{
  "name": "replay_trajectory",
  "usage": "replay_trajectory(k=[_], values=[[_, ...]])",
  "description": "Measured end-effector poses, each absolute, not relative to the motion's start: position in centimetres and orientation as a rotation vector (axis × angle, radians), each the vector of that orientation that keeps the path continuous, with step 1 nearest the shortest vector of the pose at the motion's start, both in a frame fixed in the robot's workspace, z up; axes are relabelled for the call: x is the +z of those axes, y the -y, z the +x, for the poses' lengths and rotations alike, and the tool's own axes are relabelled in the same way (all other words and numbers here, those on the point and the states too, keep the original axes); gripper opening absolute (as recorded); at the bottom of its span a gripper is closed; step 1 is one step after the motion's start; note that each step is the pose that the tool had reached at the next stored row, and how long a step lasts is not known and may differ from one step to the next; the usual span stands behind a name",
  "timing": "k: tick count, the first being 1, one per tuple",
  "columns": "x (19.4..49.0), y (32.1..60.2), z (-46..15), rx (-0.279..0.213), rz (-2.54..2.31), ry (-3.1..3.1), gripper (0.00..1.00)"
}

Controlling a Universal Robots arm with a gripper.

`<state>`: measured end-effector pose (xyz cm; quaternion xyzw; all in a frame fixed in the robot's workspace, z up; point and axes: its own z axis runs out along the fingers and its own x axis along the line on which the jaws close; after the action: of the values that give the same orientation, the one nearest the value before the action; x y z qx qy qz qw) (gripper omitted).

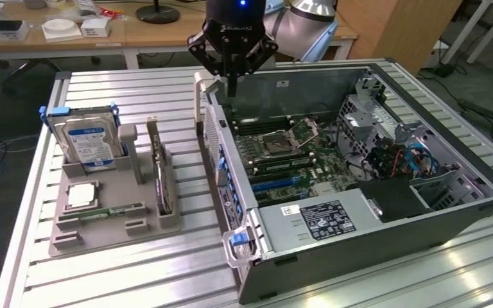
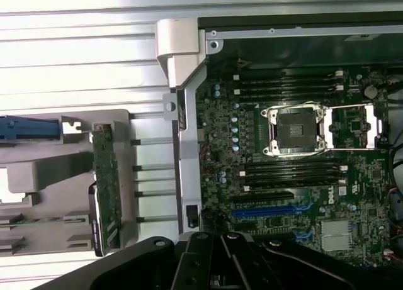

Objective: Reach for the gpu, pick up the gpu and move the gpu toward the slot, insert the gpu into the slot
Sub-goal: 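Reach for the gpu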

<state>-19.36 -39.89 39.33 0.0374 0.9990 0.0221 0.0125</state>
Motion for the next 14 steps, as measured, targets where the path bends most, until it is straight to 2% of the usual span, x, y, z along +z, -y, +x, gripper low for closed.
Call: replay_trajectory(k=[14], values=[[39.3, 39.9, -21.0, 0.069, 0.117, -3.114, 0.10]])
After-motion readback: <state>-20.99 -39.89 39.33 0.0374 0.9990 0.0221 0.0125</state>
